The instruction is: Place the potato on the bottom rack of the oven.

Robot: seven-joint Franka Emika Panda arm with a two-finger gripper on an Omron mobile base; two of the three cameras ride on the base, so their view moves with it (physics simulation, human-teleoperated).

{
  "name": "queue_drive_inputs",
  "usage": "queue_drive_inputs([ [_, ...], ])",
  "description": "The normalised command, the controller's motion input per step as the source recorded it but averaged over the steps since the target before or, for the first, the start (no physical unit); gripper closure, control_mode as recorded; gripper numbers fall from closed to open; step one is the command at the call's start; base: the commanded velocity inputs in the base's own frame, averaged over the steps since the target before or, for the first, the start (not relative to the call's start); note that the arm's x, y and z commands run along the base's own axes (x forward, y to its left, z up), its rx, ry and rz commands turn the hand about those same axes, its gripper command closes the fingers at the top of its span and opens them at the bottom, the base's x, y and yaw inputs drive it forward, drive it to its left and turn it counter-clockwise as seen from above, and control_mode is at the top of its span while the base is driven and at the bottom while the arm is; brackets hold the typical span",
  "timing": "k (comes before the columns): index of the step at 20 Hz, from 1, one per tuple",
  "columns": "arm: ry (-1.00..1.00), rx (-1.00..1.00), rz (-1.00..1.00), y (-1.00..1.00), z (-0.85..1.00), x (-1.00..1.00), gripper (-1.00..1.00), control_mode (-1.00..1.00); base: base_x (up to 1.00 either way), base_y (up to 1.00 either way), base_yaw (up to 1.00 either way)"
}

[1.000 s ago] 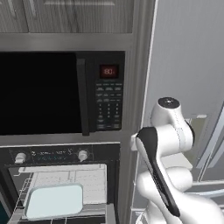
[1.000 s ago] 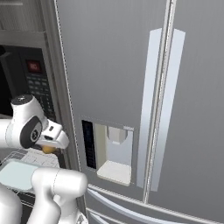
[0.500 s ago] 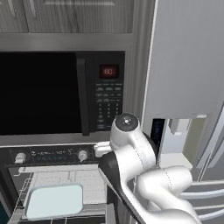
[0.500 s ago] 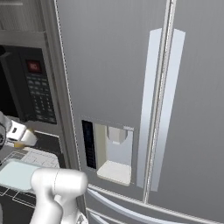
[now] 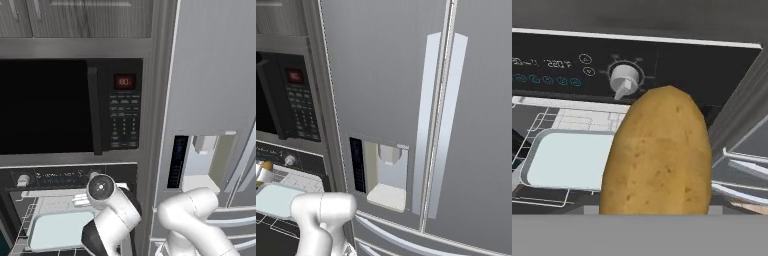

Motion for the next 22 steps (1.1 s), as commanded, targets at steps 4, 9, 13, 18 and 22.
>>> queue_drive_inputs([
  [4, 0.12, -0.06, 0.1, 1.0, -0.74, 0.02, 1.0, -1.0, 0.0, 0.0, 0.0],
  [9, 0.21, 0.0, 0.07, 1.0, -0.76, 0.1, 1.0, -1.0, 0.0, 0.0, 0.0],
  [13, 0.1, -0.01, 0.0, 0.7, -0.68, 0.38, 1.0, -1.0, 0.0, 0.0, 0.0],
  [18, 0.0, -0.05, -0.02, 0.54, -0.67, 0.38, 1.0, -1.0, 0.0, 0.0, 0.0],
  [22, 0.01, -0.02, -0.06, 0.29, -0.49, 0.41, 1.0, -1.0, 0.0, 0.0, 0.0],
])
